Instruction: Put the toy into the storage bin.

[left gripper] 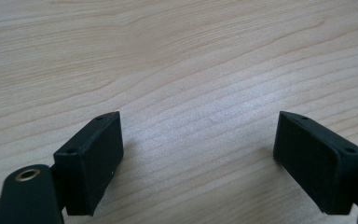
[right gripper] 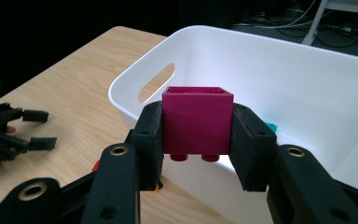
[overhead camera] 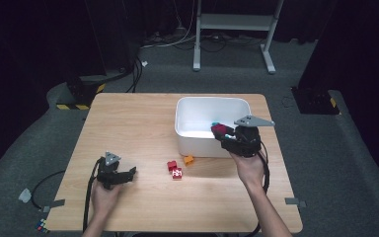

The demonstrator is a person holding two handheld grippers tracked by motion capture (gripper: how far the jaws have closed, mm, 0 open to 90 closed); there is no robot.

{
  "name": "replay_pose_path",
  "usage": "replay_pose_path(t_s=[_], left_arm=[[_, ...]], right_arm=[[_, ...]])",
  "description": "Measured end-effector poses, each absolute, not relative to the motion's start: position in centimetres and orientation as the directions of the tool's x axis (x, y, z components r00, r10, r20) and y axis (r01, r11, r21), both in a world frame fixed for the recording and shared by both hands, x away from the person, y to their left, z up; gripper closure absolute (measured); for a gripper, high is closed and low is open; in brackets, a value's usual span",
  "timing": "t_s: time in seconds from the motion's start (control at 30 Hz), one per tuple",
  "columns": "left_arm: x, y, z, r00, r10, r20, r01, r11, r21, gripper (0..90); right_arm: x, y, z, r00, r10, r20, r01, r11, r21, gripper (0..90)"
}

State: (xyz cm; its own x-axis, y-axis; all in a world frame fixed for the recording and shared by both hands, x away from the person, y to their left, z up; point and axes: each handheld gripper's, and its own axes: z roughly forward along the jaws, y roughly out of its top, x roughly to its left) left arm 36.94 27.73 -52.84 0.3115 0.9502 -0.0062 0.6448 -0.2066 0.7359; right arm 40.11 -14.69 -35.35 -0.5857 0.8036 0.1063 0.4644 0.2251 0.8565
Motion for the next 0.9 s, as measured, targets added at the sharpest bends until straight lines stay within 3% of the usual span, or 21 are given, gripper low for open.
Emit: replay_pose_path(t_s=[0.9], left_arm=[[36.9, 27.7, -52.8, 0.311, 0.95, -0.005, 0.645, -0.207, 0.736, 15.9]], right_arm=[[46.6, -13.5, -36.3, -0.499, 0.861, 0.104, 0.528, 0.206, 0.824, 58.6]])
